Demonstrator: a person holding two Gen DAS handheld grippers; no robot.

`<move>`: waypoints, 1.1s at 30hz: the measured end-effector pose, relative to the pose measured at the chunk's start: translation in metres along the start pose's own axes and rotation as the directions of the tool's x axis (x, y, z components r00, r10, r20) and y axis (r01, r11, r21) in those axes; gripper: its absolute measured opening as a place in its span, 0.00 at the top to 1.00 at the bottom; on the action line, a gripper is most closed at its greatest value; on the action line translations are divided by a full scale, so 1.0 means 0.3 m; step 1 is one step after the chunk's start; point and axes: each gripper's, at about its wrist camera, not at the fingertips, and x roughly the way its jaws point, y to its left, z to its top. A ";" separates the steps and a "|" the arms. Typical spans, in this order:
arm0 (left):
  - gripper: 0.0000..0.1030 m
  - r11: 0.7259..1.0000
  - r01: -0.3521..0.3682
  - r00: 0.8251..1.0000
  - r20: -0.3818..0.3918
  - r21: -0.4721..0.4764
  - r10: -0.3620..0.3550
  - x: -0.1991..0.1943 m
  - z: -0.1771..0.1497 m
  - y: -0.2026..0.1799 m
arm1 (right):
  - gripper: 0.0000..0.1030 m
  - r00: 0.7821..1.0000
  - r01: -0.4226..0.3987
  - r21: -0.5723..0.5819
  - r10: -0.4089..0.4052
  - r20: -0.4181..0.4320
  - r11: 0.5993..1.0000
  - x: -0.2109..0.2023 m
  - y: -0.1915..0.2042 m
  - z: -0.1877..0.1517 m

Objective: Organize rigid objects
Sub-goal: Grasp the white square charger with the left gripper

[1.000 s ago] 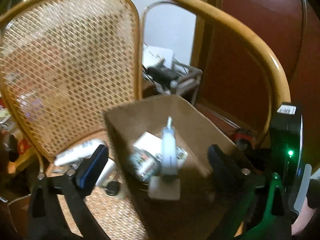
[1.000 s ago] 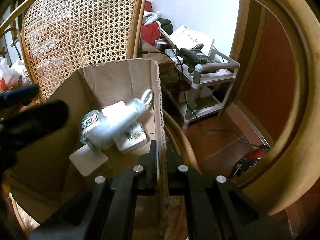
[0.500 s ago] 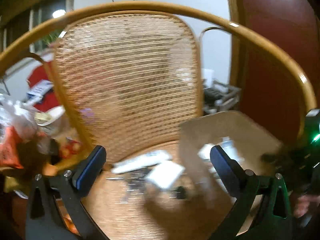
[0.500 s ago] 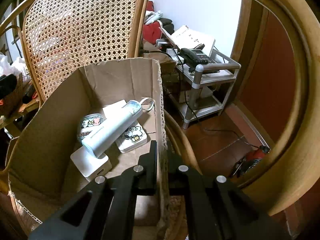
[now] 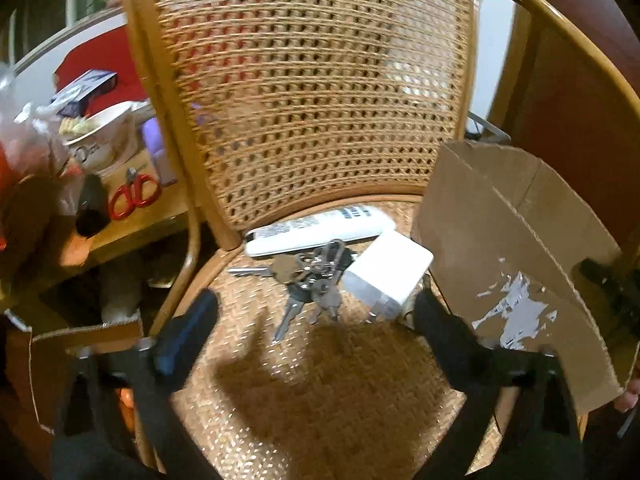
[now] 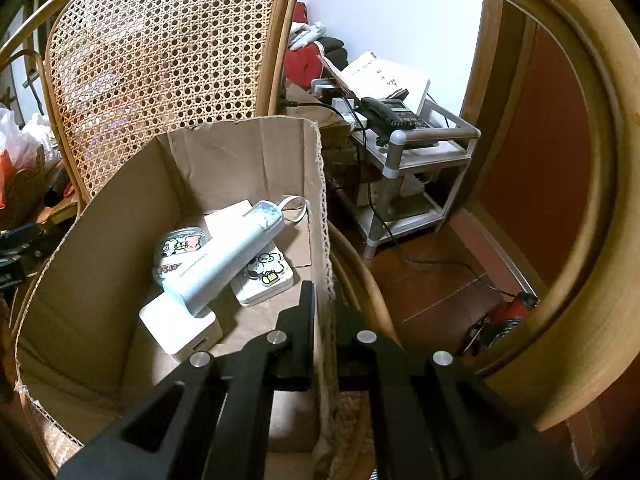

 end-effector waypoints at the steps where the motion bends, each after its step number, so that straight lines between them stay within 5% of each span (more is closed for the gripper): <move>1: 0.14 1.000 -0.002 1.000 -0.008 0.021 0.002 0.015 0.001 -0.016 | 0.93 1.000 0.001 -0.001 -0.001 0.000 1.000 0.000 0.000 0.000; 9: 0.14 0.975 0.003 1.000 -0.028 0.221 0.004 0.122 0.042 -0.155 | 0.93 1.000 0.001 0.000 -0.001 -0.001 1.000 0.001 0.001 0.002; 20: 0.15 0.974 0.124 0.983 -0.155 0.192 -0.094 0.283 0.085 -0.167 | 0.91 1.000 -0.003 -0.006 0.003 -0.005 1.000 0.002 0.006 -0.003; 25: 0.16 0.966 0.122 0.980 -0.179 0.229 -0.082 0.310 0.074 -0.182 | 0.91 1.000 -0.004 -0.005 0.004 -0.007 1.000 0.001 0.009 -0.003; 33: 0.50 0.959 0.151 0.981 -0.156 0.241 -0.115 0.265 0.078 -0.223 | 0.91 1.000 -0.001 -0.008 0.001 -0.006 1.000 0.000 0.010 -0.004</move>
